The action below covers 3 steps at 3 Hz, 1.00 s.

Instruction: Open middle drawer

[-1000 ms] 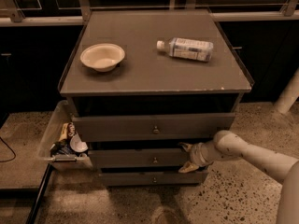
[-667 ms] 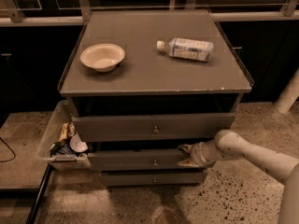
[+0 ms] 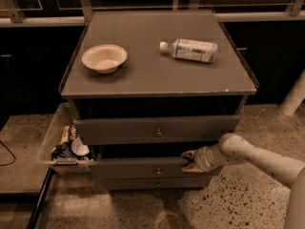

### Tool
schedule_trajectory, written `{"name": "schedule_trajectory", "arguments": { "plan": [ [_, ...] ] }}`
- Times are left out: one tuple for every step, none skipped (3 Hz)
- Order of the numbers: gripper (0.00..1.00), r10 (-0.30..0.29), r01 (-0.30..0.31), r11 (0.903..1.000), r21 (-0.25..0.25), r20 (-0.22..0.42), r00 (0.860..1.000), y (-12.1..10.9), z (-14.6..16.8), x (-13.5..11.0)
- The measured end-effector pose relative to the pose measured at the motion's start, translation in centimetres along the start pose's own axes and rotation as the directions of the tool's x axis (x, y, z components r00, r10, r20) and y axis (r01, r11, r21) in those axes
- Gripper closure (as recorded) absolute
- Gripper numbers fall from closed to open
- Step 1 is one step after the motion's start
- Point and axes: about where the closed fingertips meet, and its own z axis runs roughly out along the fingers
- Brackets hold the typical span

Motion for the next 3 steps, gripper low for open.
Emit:
{"name": "schedule_trajectory", "arguments": {
  "plan": [
    [0.61,0.0,0.0,1.0,0.0,0.0,1.0,0.0,0.02,-0.01],
    [0.38,0.0,0.0,1.0,-0.001,0.0,1.0,0.0,0.04,-0.01],
    [0.14,0.014,-0.013,0.9993,-0.035,0.031,0.999,0.01,0.52,0.06]
  ]
}}
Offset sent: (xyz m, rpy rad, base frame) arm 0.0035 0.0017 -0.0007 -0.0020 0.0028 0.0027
